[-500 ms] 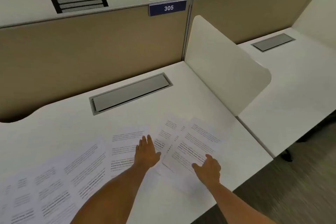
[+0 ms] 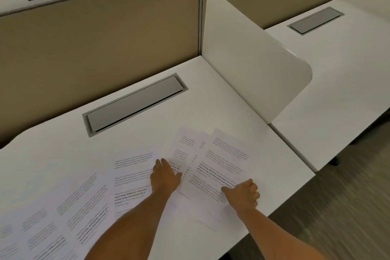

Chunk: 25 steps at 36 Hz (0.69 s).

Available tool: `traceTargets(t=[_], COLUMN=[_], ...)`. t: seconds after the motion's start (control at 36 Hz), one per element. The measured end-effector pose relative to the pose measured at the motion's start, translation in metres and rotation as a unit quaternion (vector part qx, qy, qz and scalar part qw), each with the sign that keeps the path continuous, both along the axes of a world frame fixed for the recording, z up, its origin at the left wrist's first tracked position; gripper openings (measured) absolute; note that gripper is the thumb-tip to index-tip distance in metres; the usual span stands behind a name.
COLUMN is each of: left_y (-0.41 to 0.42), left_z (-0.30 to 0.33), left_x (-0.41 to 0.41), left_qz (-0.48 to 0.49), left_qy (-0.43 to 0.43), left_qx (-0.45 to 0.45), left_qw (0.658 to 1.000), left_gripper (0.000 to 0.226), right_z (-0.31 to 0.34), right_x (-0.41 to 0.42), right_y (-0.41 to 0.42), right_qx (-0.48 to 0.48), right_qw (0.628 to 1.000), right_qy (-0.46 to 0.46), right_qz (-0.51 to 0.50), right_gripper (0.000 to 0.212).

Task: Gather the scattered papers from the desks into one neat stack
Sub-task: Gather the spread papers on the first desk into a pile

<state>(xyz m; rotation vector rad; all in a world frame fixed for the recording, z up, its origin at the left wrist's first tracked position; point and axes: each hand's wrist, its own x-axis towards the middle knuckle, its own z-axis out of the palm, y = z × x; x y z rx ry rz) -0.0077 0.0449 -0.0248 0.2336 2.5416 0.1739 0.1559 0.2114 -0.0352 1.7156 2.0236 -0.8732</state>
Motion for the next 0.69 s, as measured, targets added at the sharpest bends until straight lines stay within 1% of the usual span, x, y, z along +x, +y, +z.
traceTargets(t=[0.08,0.14,0.22,0.33,0.39,0.5,0.69], left_y=[0.004,0.006,0.006,0.006,0.007,0.009,0.011], left_z=[-0.001,-0.002,-0.005,-0.009,-0.010,-0.013,-0.021], left_x=[-0.001,-0.002,-0.002,-0.005,-0.007,-0.011,-0.011], left_qz=[0.023,0.024,0.025,0.017,0.020,0.028,0.003], left_qy=[-0.005,-0.007,-0.007,0.019,0.020,0.010,0.000], left_qx=[0.011,0.013,0.011,0.004,0.005,0.002,-0.014], left_qw=[1.000,1.000,1.000,1.000,1.000,1.000,1.000], left_gripper=[0.096,0.096,0.097,0.099,0.099,0.098,0.097], right_z=[-0.004,-0.006,-0.007,-0.008,-0.008,-0.007,-0.006], right_x=[-0.004,-0.007,-0.009,-0.010,-0.009,-0.010,-0.017], right_y=[-0.001,-0.002,-0.004,-0.009,-0.011,-0.014,-0.020], right_qx=[0.005,0.007,0.007,0.018,0.024,0.036,0.041], right_qw=[0.999,0.999,0.997,0.992,0.989,0.986,0.983], right_qy=[-0.010,-0.017,-0.024,-0.037,-0.044,-0.050,-0.035], right_qz=[0.030,0.047,0.075,0.124,0.139,0.153,0.177], right_gripper=[0.118,0.119,0.116,0.109,0.110,0.110,0.102])
